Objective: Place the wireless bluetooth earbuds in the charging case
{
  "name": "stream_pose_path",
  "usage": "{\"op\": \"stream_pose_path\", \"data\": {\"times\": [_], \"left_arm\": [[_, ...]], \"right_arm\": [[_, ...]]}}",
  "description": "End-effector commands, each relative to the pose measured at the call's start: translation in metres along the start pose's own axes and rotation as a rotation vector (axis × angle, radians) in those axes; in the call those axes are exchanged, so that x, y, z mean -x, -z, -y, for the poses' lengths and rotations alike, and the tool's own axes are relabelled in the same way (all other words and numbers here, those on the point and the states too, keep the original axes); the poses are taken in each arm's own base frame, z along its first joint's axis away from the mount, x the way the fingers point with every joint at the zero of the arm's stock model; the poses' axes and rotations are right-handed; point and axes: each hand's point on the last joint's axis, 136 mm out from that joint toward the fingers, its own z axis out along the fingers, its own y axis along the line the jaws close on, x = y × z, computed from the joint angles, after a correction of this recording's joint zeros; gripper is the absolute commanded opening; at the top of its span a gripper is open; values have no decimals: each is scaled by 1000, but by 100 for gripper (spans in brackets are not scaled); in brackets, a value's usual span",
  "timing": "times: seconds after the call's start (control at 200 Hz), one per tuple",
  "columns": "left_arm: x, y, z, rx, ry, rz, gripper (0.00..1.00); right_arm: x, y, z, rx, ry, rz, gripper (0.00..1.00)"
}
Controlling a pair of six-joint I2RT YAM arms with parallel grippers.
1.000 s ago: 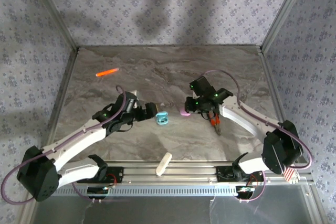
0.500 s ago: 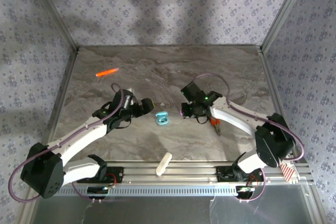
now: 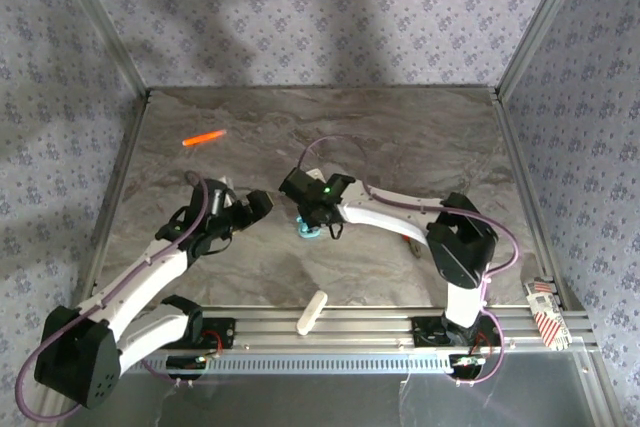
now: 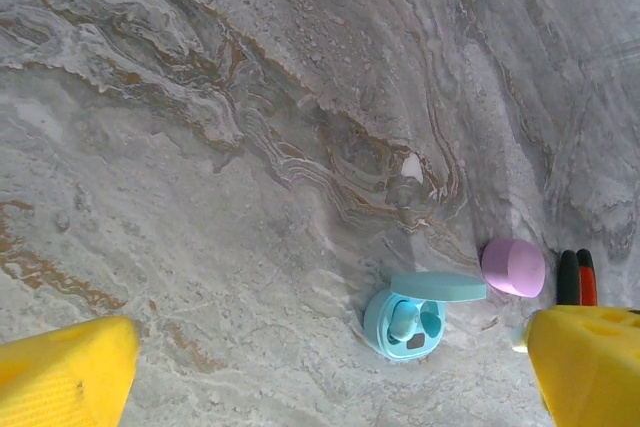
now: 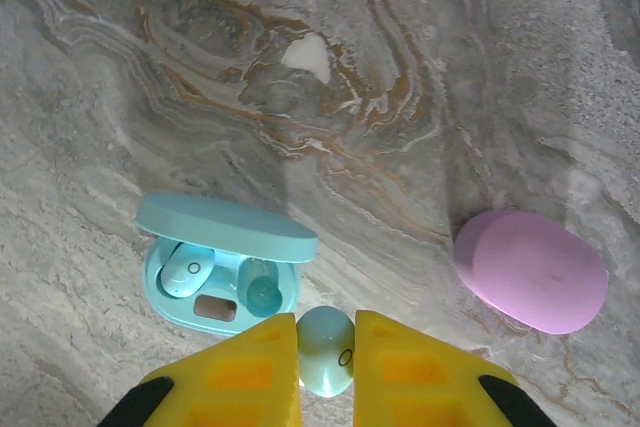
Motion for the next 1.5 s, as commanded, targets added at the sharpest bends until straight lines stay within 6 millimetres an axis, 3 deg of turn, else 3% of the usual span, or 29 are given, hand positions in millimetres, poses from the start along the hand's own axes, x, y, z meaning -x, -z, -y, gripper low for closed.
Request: {"op": "stream_pose_path", "data": {"times": [0.0,0.335,1.179,1.499], "left_arm": [[-5,3,-5,-6,14,-19,100],[-4,8,-11,-7,25,-9,100],[-2,10,-13,-7,29,-4,100],[-2,11,-14,-7,35,3,100]], "right_arm": [[-2,-3,6,-97,64,-24,16],[-8,-15,-11,-143,140,-54,15],[-13,-36,-20,-178,196,-83,15],[-19,-41,-21,-180,204,-103,23]]}}
